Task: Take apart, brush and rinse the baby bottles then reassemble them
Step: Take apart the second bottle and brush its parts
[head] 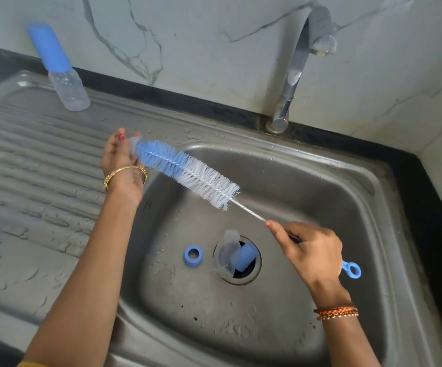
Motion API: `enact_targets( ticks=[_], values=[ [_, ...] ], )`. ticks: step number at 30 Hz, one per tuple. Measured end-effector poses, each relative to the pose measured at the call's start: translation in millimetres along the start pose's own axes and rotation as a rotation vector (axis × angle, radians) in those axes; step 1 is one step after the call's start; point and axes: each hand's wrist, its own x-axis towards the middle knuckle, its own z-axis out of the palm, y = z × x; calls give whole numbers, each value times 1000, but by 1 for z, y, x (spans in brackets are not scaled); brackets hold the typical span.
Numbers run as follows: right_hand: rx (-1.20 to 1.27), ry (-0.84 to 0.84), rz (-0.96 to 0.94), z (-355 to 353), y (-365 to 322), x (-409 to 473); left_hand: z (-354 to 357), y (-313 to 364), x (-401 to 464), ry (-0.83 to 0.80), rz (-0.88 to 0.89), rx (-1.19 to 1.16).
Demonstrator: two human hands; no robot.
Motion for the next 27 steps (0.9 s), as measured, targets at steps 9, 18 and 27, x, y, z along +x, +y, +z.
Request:
enact_targets(
  ticks=[9, 18, 27],
  values=[
    [-55, 147, 40, 4, -7, -1, 3, -10, -6, -95, -123, -78],
    [255, -305, 487, 7, -17, 3, -5, -9, -11, -298, -174, -266],
    [710, -830, 911, -4, -15, 10, -9, -2, -6, -533, -249, -529]
  ],
)
